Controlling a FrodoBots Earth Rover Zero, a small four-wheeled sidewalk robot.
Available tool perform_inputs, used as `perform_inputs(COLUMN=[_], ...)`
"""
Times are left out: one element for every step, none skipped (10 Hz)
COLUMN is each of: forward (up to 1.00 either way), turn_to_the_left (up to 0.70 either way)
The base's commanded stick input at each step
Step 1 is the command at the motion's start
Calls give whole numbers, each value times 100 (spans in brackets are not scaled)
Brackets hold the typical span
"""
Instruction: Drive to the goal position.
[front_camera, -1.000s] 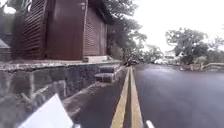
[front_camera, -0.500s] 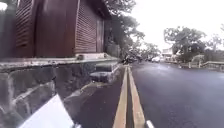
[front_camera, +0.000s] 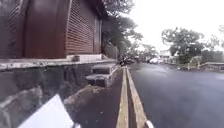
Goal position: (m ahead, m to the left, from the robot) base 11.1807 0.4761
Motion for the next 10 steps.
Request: perform_inputs(forward=[50,50,50,50,50,50,50,50,50,50], turn_to_the_left=[-5,-1,0,-44,-21,-10,-36,-37,-7,0])
